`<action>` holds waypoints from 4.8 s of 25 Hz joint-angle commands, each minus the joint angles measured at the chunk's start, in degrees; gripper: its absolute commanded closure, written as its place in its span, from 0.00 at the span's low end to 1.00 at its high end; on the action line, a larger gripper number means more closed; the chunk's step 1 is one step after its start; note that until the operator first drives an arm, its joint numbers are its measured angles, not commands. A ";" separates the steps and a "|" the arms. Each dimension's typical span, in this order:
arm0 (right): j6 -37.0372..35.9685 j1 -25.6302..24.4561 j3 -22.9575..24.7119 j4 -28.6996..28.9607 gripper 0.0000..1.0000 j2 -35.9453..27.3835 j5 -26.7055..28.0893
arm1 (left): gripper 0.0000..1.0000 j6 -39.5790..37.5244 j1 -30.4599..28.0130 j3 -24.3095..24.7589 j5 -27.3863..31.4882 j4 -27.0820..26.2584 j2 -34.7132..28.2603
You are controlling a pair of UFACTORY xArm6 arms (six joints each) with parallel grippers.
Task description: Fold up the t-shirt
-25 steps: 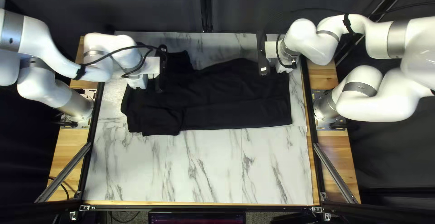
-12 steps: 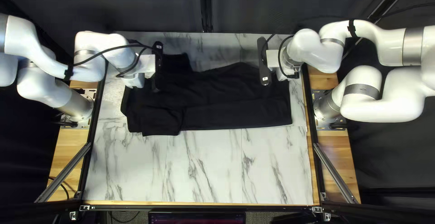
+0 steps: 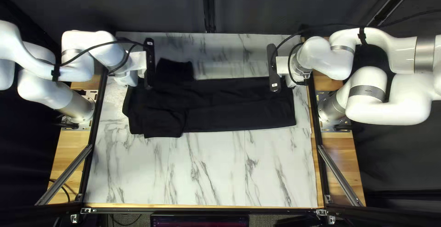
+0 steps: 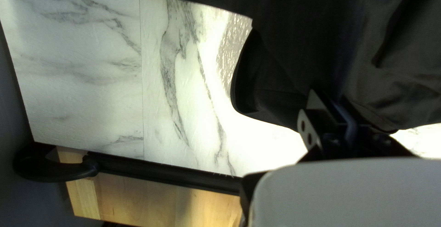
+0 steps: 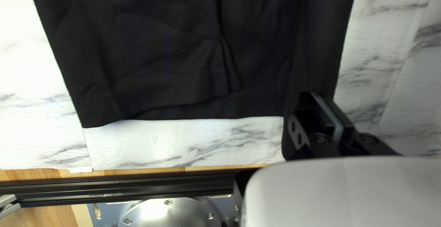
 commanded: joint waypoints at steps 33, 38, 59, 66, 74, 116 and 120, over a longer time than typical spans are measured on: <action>9.49 9.80 3.70 1.49 1.00 5.86 -7.18 | 1.00 -9.64 -8.64 3.71 -2.27 0.51 -1.52; 11.24 11.70 2.96 1.51 1.00 8.56 -9.01 | 0.90 -10.76 -10.03 3.84 -2.95 0.12 -0.93; 2.50 7.43 -4.95 2.85 0.00 9.87 -4.75 | 0.00 -5.59 -9.33 -6.10 1.61 -1.07 4.14; -9.06 1.61 -9.33 8.75 0.00 20.57 -11.18 | 0.00 -0.49 -5.43 -7.48 -2.13 -2.99 9.38; -13.06 1.55 -10.75 12.52 0.00 25.85 -14.88 | 0.00 -1.98 -4.21 -4.16 -3.52 -4.28 9.29; -10.18 3.58 -10.27 11.48 0.00 27.22 -16.96 | 0.00 6.88 -0.37 -2.82 -12.36 -22.60 22.68; -9.73 3.88 -10.14 11.30 0.00 27.32 -17.20 | 0.00 9.35 -0.56 -2.44 -13.87 -24.46 22.19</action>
